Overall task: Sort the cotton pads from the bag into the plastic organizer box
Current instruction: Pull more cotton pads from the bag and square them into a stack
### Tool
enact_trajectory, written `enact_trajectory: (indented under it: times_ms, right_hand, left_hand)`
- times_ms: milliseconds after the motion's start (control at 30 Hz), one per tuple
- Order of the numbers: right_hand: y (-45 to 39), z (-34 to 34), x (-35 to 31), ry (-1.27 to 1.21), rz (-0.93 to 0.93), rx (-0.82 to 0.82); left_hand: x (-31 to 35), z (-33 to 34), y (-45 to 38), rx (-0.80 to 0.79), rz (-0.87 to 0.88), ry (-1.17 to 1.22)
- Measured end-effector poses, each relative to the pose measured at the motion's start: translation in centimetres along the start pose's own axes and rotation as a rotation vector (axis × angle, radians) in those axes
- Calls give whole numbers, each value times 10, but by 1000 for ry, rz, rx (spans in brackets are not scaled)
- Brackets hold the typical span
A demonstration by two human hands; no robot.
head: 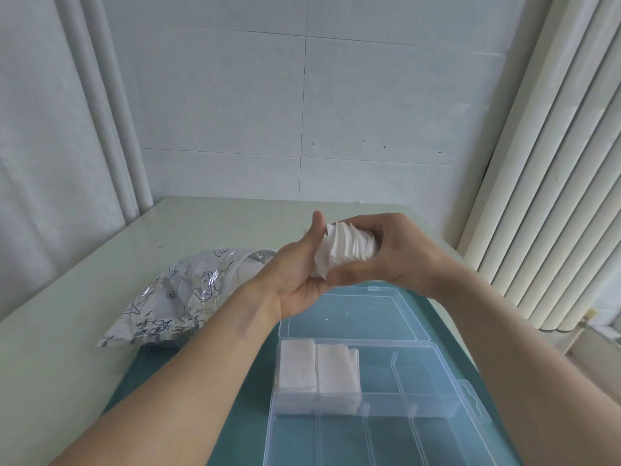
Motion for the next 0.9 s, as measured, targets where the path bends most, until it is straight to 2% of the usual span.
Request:
enact_trajectory:
  times_ms: [167, 333, 700, 900]
  right_hand:
    - [-8, 19, 3, 137, -29, 120]
    - [-6, 15, 4, 258, -42, 188]
    - [-9, 5, 9, 293, -112, 233]
    - [-7, 8, 5, 269, -117, 186]
  left_hand:
    - [-4, 2, -2, 90, 12, -61]
    - [-4, 2, -1, 89, 39, -133]
    - [2, 5, 4, -20, -7, -51]
    - [-1, 9, 8, -188, -32, -2]
Point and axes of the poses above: each hand's wrist, its own y-axis away from the middle knuckle, its own z-axis out of the palm, x = y × z, the point moved 2 cm from there along -y, towards the middle knuckle, and after that the axes turned 10 degrees about z, right-handed, at the moved point
